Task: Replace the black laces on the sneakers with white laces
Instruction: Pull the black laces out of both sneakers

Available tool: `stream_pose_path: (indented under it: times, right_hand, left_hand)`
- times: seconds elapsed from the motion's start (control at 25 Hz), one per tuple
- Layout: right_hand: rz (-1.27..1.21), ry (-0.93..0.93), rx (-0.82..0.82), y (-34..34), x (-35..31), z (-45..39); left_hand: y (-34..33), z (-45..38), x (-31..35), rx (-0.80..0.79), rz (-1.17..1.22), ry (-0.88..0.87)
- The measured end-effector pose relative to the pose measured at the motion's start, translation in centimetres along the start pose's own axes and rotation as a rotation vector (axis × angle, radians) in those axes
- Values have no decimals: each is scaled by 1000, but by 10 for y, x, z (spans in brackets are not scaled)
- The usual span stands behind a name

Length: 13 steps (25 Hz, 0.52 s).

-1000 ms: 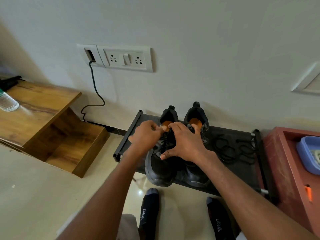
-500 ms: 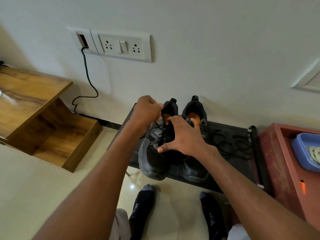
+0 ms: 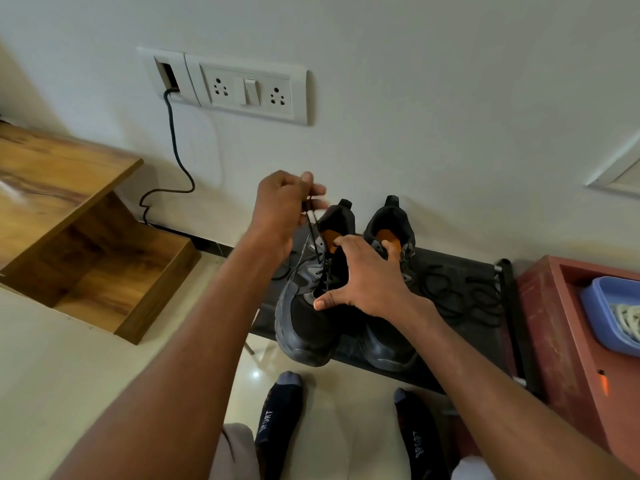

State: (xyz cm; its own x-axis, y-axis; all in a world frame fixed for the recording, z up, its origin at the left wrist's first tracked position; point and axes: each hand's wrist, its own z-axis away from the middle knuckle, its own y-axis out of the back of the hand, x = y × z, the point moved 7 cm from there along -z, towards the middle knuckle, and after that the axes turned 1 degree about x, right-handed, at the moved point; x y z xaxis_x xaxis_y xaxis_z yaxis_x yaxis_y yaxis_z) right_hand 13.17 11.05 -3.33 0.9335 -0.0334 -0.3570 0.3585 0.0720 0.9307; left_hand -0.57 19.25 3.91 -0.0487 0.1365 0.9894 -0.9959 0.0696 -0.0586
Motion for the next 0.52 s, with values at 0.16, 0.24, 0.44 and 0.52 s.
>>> stream_pose_path:
  times: [0.16, 0.24, 0.44, 0.52]
  right_hand:
    - [-26, 8, 9, 0, 0, 0]
    - [-34, 13, 21, 0, 0, 0]
    - [-39, 10, 10, 2, 0, 1]
    - [-30, 2, -2, 2, 3, 1]
  left_hand:
    - [0, -6, -20, -205, -919, -161]
    - [-6, -3, -38, -319, -1246, -147]
    - [-16, 6, 5, -117, -794, -345]
    - [-9, 9, 30, -71, -160, -350]
